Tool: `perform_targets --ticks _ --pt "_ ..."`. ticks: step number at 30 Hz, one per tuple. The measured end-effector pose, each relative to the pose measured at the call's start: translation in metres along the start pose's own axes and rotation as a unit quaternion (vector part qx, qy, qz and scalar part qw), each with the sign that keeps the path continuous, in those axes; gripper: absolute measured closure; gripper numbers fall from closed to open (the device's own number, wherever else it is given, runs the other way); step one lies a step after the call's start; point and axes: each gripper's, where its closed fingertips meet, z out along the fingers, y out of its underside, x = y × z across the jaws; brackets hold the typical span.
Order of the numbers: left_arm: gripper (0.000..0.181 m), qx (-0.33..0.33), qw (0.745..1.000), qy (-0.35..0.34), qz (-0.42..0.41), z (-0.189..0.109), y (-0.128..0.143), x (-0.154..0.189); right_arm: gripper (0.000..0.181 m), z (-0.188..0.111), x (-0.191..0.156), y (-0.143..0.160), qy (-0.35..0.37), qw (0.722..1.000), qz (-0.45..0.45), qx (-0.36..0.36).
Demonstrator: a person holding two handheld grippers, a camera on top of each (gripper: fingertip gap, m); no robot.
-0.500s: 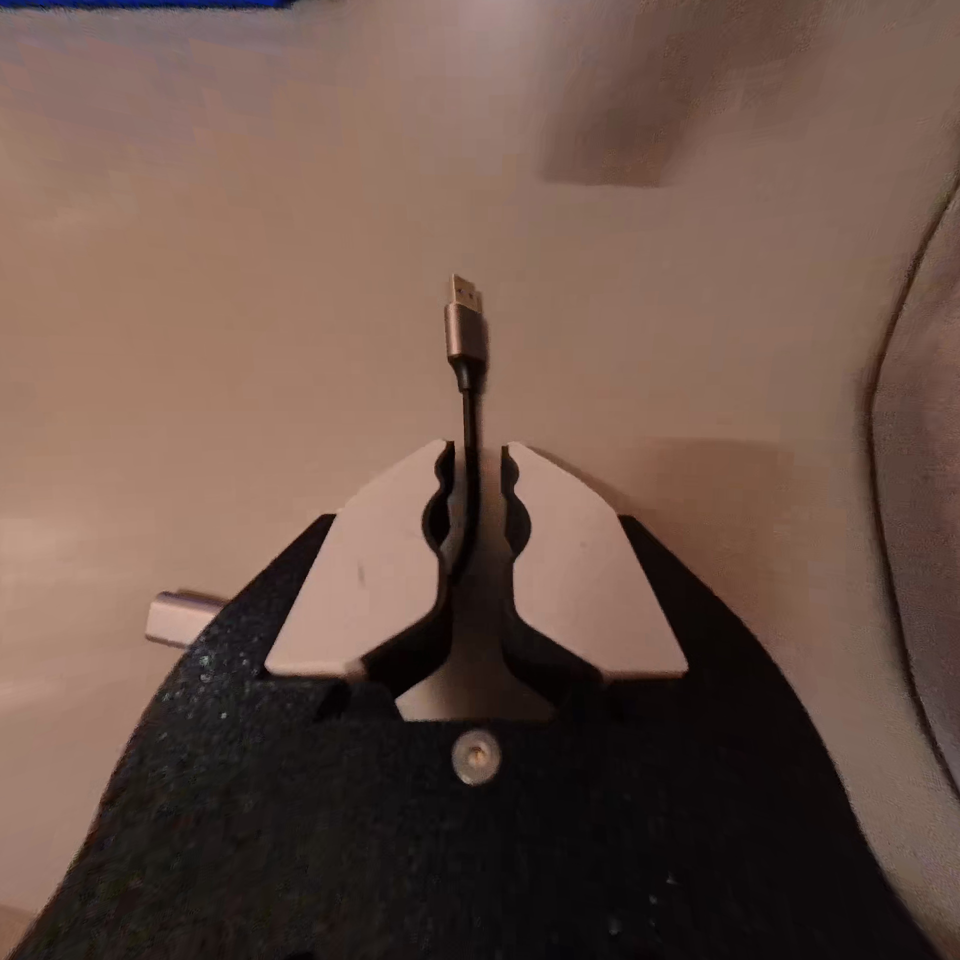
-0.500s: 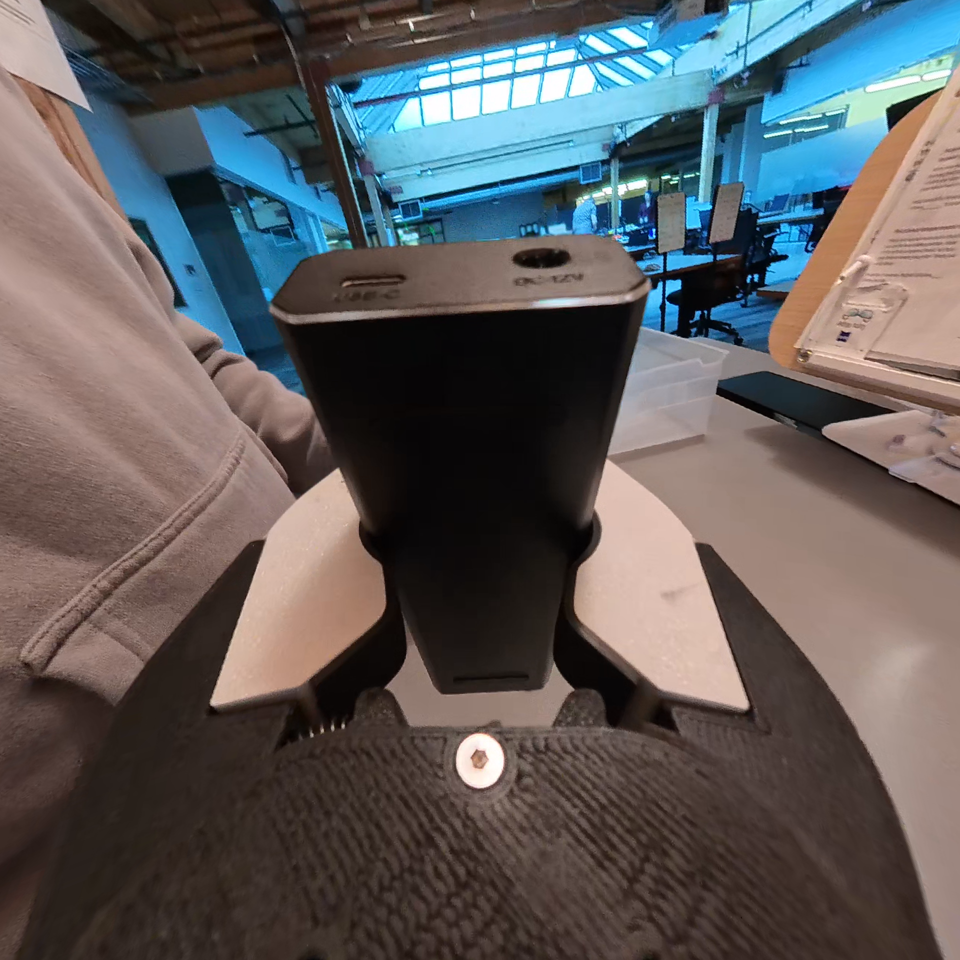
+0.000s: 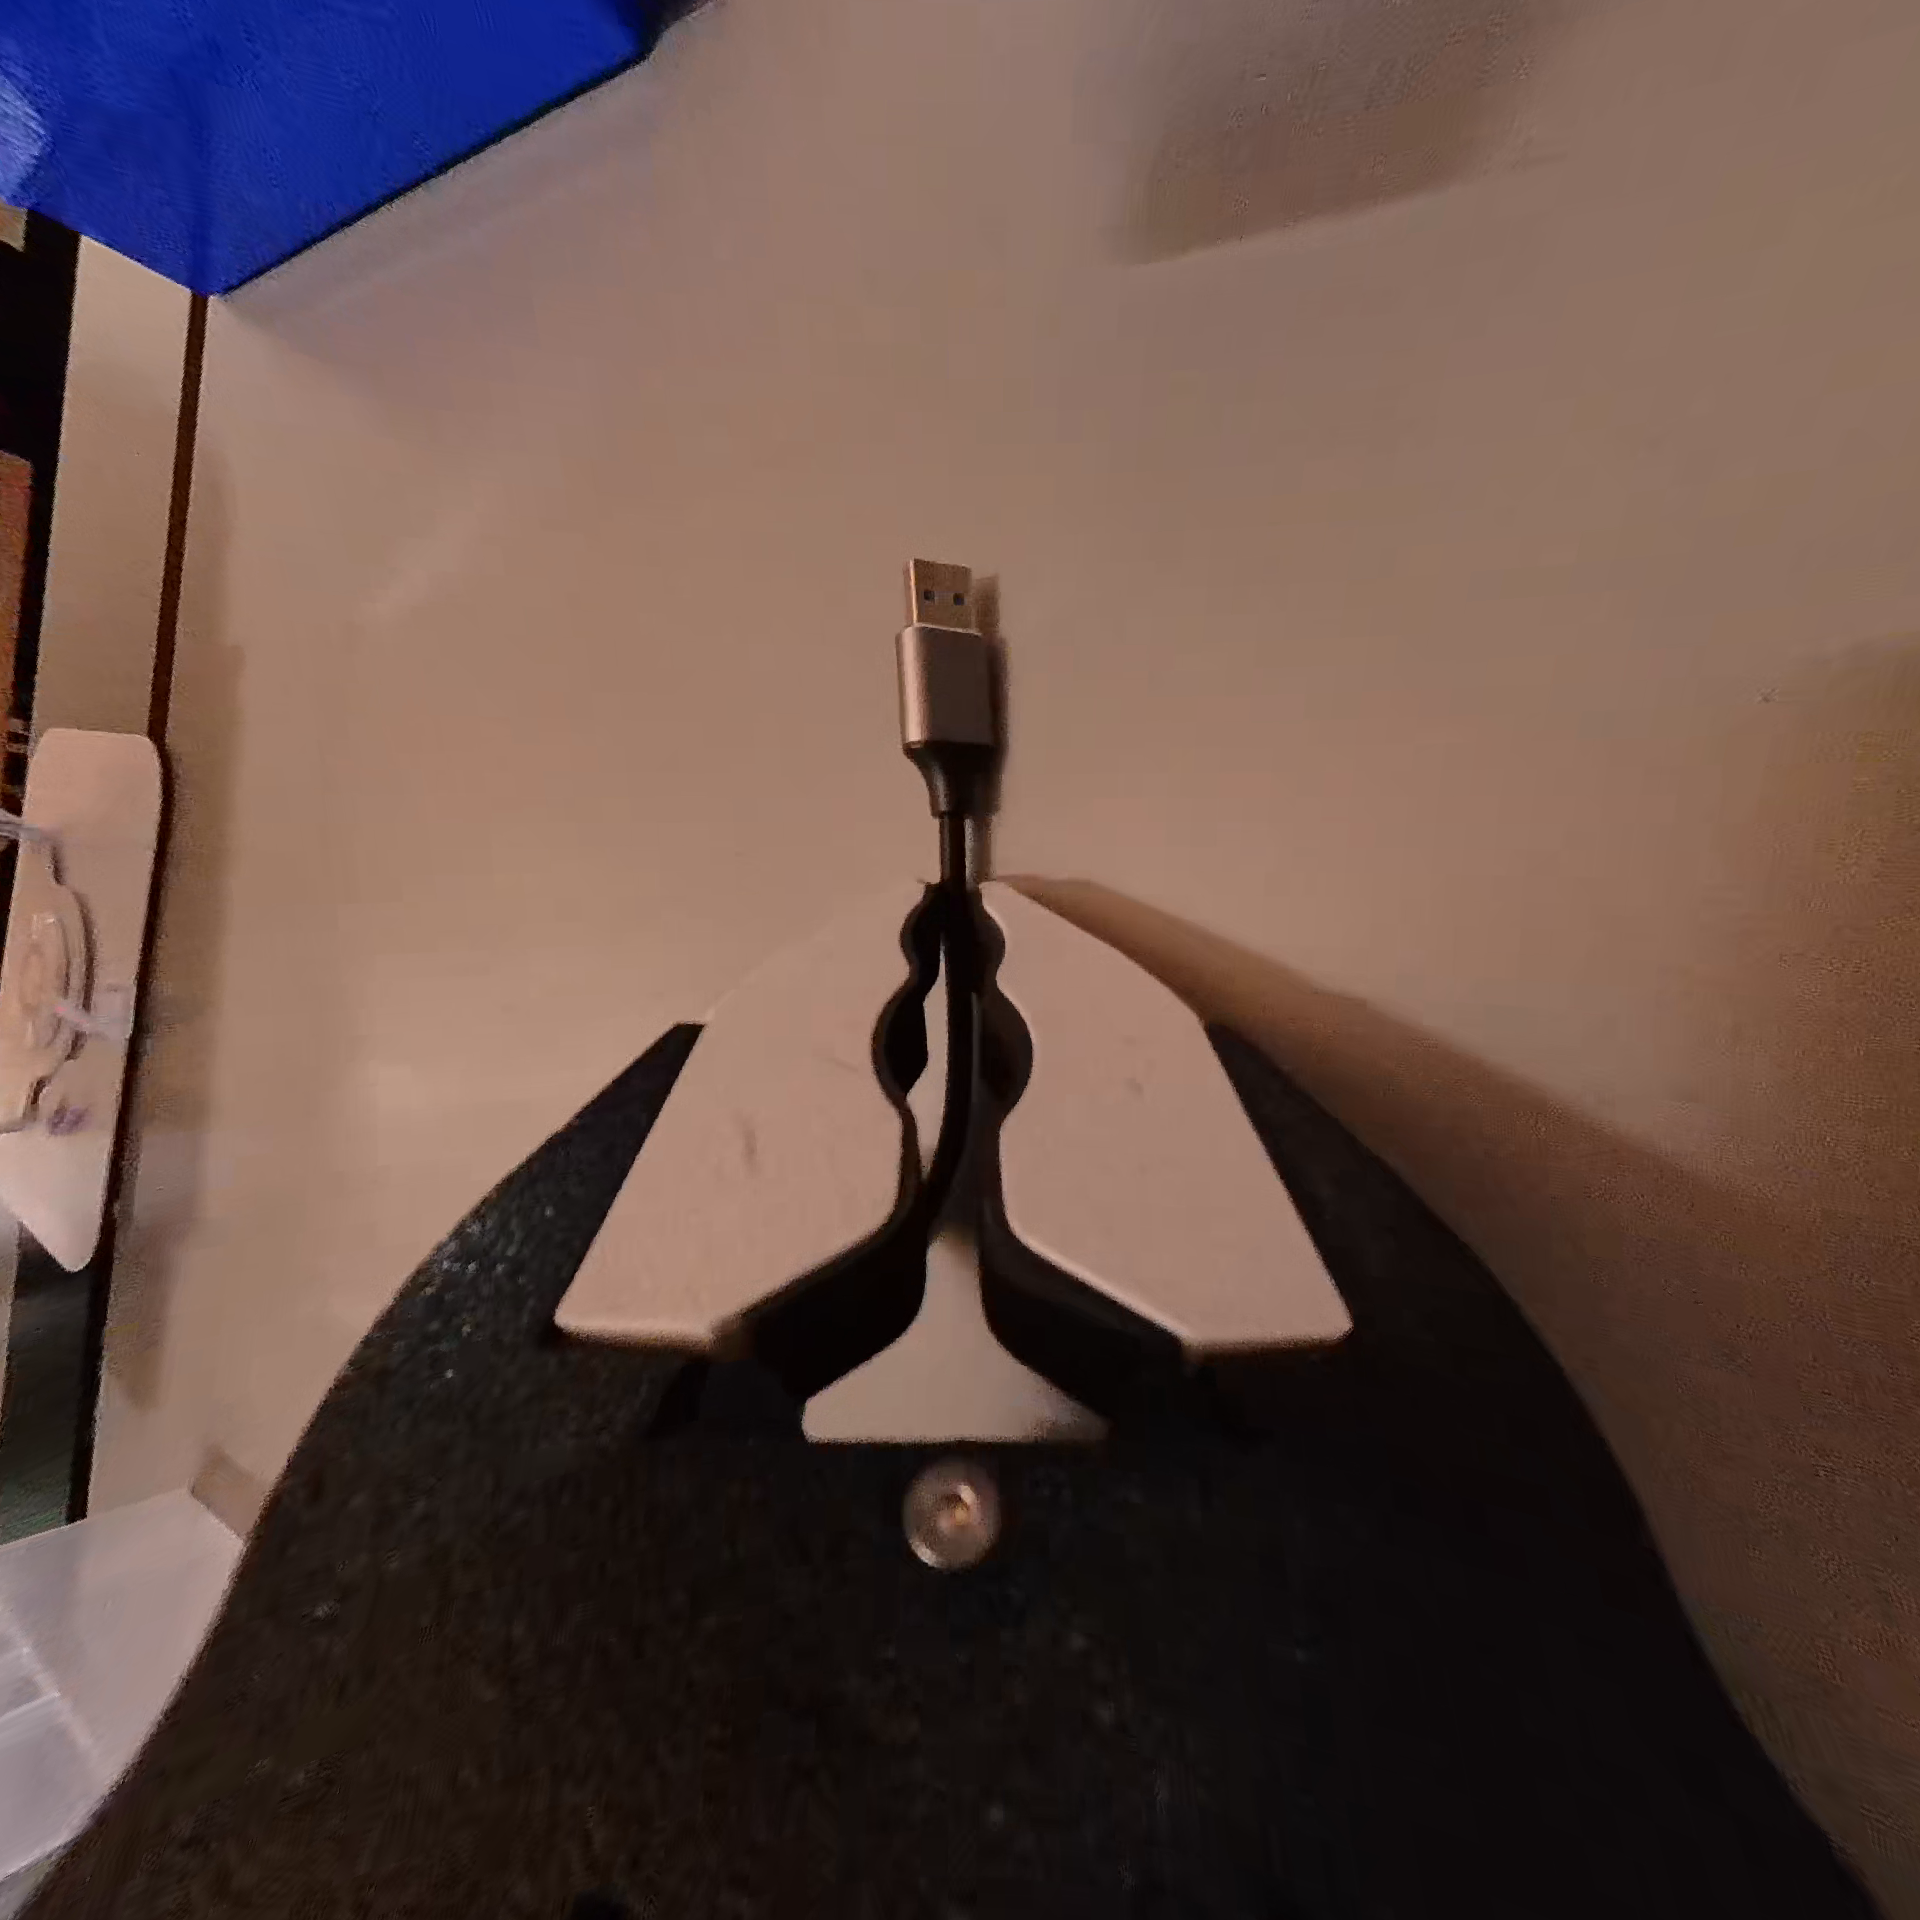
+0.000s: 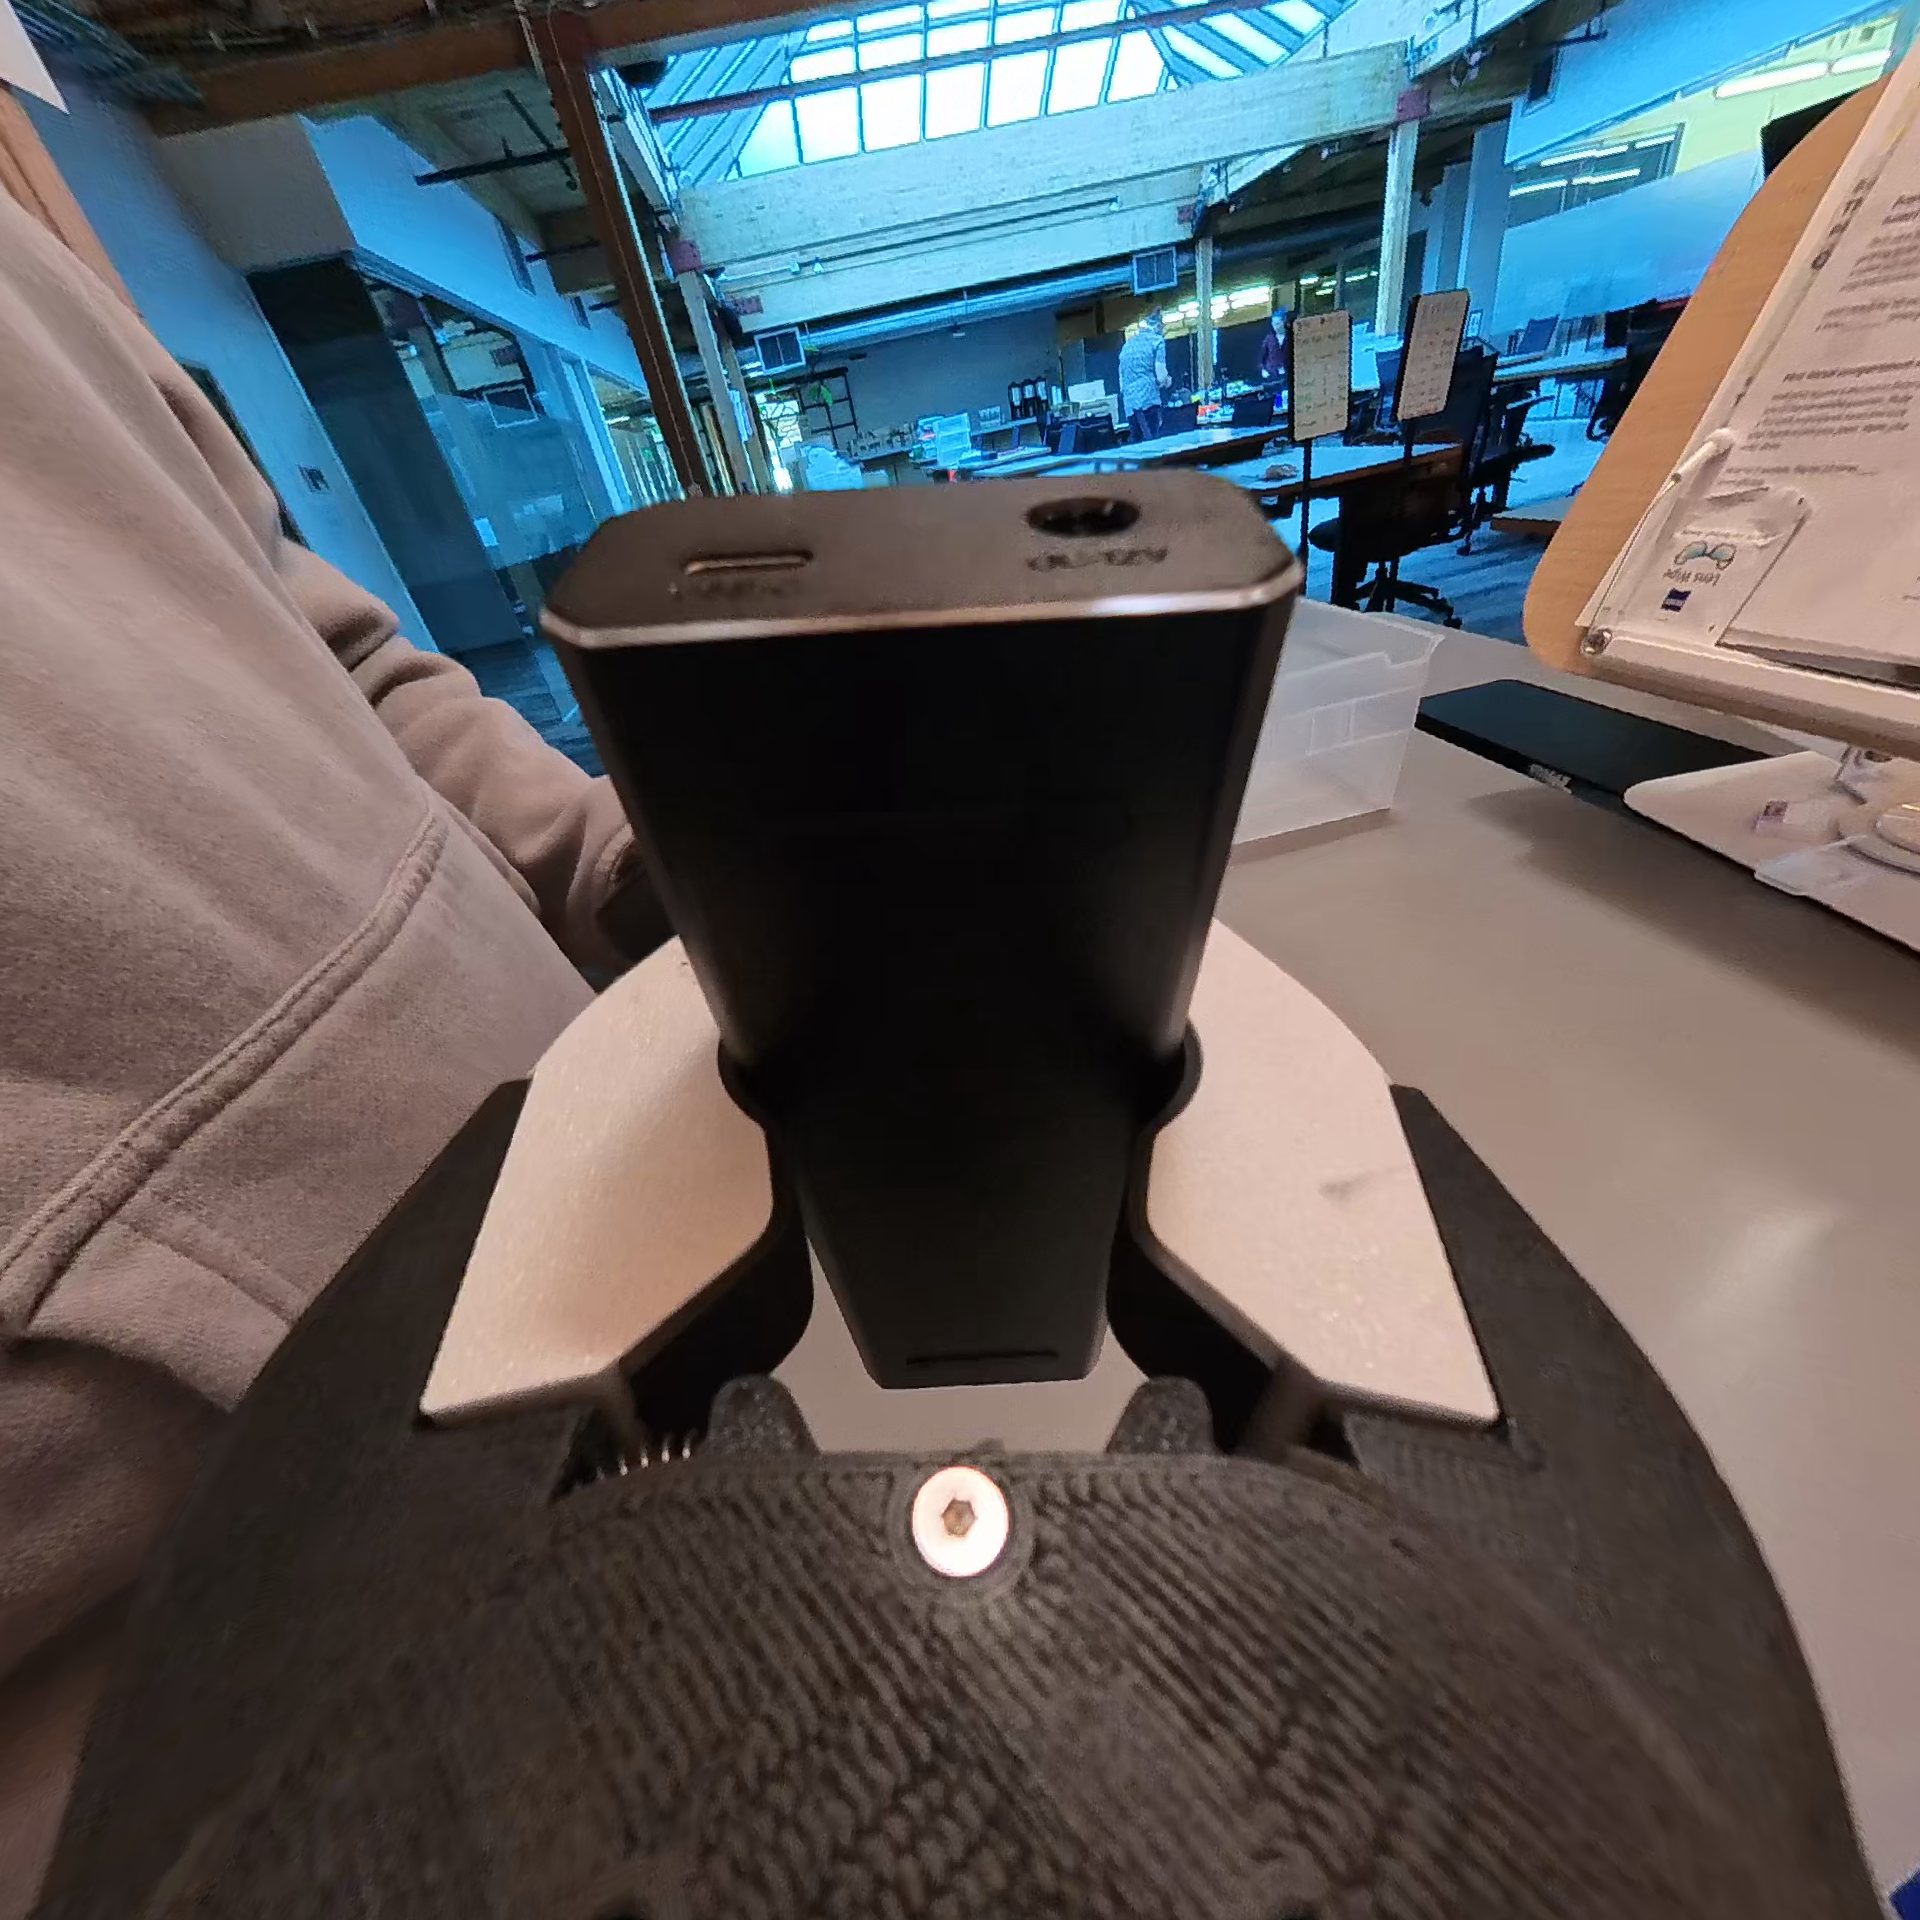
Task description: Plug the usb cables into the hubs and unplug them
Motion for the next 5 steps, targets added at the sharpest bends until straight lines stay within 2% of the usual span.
perform_targets --ticks 1,5 --pt "0.177 -0.002 1.000 0.006 -0.015 0.0004 0.0003 -0.0001 0.109 0.0006 -0.0001 0.0014 0.000 1.000 -0.001 -0.004" --pt "0.178 -0.020 0.988 0.065 -0.136 0.0002 0.0035 -0.0017 0.109 0.0036 0.0029 0.0041 0.009 1.000 -0.014 -0.017"
